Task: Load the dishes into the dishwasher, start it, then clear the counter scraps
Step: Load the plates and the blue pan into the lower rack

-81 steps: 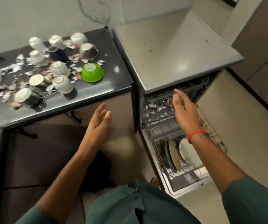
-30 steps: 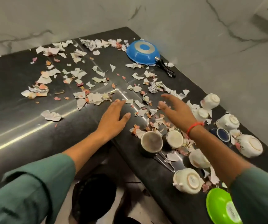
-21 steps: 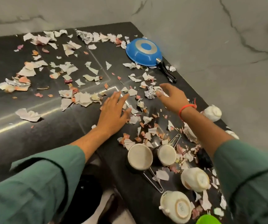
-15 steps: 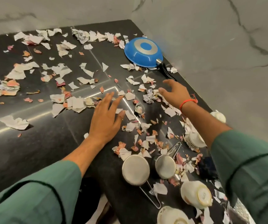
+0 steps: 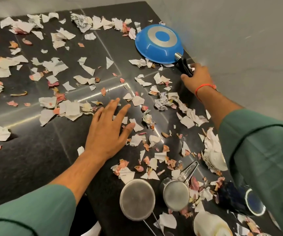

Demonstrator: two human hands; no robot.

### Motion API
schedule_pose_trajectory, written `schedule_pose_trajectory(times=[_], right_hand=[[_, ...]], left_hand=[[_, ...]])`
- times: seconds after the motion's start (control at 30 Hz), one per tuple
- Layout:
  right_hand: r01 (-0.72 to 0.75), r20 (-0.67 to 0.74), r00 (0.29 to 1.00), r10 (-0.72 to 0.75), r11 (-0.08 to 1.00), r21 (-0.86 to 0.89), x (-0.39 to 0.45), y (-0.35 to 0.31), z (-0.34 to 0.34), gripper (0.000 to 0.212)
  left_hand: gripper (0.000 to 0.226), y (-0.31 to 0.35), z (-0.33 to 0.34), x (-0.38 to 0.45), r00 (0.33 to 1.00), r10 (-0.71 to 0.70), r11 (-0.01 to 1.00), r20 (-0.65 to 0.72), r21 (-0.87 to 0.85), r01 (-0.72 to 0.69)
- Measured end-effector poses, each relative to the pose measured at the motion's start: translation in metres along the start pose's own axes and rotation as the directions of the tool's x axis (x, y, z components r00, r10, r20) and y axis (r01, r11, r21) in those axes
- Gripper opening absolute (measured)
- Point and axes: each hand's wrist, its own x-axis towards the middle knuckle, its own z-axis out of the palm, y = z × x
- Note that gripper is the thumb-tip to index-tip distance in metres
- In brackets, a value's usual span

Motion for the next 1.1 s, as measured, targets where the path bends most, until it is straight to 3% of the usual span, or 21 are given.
schedule_pose_trajectory(times=[0.1, 0.57, 0.8, 1.1], right_hand=[[-0.058, -0.005, 0.998, 0.058, 0.997, -0.044, 0.01, 0.006, 0.0, 0.06], [-0.061, -0.008, 0.998, 0.06, 0.991, -0.12, 0.013, -0.017, 0.002, 0.033], [0.031, 0.024, 0.999, -0.032, 0.998, 0.063, -0.006, -0.048, -0.01, 0.032], [0.066, -0.199, 0.98, -0.002, 0.946, 0.318, -0.152, -0.065, -0.016, 0.024]], left_hand=[[0.062, 0.0, 0.0, 0.0, 1.0, -0.002, 1.0, 0.003, 0.01, 0.002], [0.068, 0.0, -0.001, 0.0, 0.999, -0.018, 0.999, 0.028, 0.033, 0.017], [0.075, 0.001, -0.003, 0.0, 0.999, -0.019, 0.999, 0.042, 0.027, 0.018], [0.079, 0.002, -0.011, -0.005, 0.999, 0.027, 0.996, 0.042, -0.085, -0.023]])
